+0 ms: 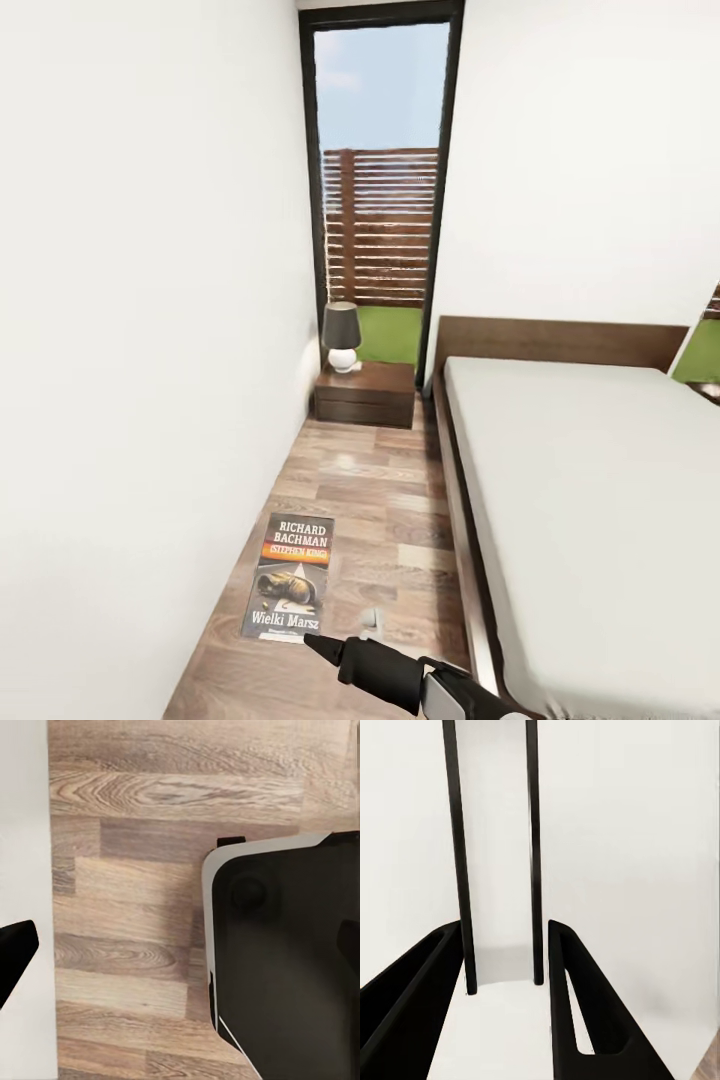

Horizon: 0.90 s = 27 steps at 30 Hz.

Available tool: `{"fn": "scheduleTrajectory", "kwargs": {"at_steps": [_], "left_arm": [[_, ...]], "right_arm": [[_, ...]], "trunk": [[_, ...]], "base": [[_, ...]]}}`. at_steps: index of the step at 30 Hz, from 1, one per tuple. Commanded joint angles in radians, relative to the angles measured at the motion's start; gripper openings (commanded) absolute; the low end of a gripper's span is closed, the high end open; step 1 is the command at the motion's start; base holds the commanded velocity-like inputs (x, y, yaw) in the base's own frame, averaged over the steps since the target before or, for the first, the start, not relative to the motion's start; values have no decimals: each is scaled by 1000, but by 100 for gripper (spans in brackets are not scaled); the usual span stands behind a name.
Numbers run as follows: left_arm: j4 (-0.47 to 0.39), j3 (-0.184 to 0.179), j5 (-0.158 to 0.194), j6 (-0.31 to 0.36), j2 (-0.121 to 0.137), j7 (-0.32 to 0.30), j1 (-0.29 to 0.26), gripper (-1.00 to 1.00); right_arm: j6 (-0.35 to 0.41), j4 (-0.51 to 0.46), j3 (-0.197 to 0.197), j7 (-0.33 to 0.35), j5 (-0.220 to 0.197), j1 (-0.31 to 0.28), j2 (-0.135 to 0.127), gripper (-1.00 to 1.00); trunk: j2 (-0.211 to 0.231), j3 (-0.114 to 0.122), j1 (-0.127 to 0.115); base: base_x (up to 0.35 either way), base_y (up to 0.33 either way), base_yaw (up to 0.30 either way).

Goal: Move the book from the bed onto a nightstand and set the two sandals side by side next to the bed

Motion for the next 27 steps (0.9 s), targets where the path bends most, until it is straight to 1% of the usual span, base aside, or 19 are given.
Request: {"fn": "scheduleTrajectory", "kwargs": {"at_steps": [1,14,23,27], "left_arm": [[0,-9,8,-2,0,4,0,100],[0,-9,7,-2,0,4,0,100],[0,-9,7,-2,1,4,0,100],[0,-9,7,-2,2,4,0,100]], "right_arm": [[7,1,3,2,-12,-1,0,-100],[8,1,3,2,-12,-2,0,-100],[7,1,3,2,-12,-1,0,-100],[7,1,3,2,-12,-1,0,-100]], "trunk": [[-2,-3,1],[-2,-8,1],[-2,-11,1],[-2,-13,1]], "base": [[171,45,-265],[165,28,-265],[214,114,-261],[184,180,-187]]}}
